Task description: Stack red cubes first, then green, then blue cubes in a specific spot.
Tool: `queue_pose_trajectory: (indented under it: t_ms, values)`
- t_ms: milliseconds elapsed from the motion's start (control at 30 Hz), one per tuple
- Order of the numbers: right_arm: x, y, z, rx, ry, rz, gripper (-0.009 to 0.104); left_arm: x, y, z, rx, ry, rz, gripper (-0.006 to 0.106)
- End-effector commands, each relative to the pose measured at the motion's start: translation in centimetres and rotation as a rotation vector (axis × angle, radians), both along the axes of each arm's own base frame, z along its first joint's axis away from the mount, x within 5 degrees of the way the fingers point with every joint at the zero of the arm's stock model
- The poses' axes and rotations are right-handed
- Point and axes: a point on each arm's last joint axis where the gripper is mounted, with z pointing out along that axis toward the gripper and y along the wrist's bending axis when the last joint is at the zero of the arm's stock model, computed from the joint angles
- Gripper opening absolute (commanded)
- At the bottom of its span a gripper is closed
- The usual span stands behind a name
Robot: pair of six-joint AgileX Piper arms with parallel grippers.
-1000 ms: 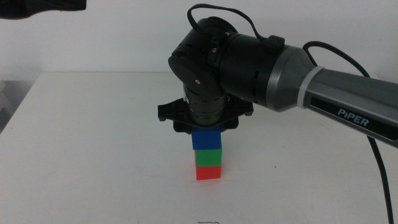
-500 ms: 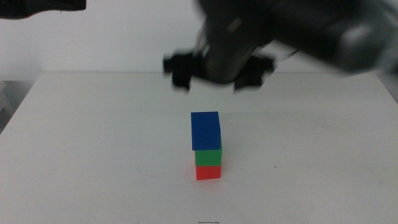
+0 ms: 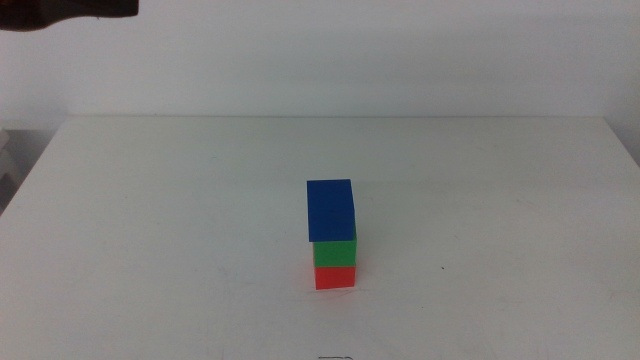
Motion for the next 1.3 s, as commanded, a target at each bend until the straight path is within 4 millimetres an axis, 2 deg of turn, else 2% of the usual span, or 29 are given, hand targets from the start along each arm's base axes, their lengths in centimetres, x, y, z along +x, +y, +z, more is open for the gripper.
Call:
queue_pose_trajectory:
  t_ms: [0, 100, 233, 833, 967, 1167, 1267]
  values:
    - [-2.6, -4.1, 1.9, -0.006, -0.133, -0.023, 0.094, -0.3, 0.1, 1.3, -0.053, -0.088, 0.001, 0.094]
    - [-4.5, -7.3, 1.7, 0.000, -0.190, -0.064, 0.094, -0.3, 0.1, 1.3, -0.053, -0.088, 0.001, 0.094]
    - [-5.7, -9.1, 1.0, -0.030, -0.228, -0.070, 0.094, -0.3, 0.1, 1.3, -0.053, -0.088, 0.001, 0.094]
    - [-5.5, -9.1, 0.7, 0.012, -0.223, -0.046, 0.094, -0.3, 0.1, 1.3, -0.050, -0.089, 0.003, 0.094]
    - [-5.5, -9.2, 0.7, 0.008, -0.224, -0.048, 0.094, -1.6, 1.4, 0.0, -0.013, -0.152, 0.049, 0.093]
    - [-5.5, -9.2, 0.7, 0.005, -0.225, -0.049, 0.094, -2.8, 5.1, -2.9, -0.006, -0.378, 0.298, 0.093]
    - [-5.5, -9.2, 0.7, 0.005, -0.225, -0.049, 0.094, -3.7, 6.3, -4.7, -0.035, -0.427, 0.404, 0.093]
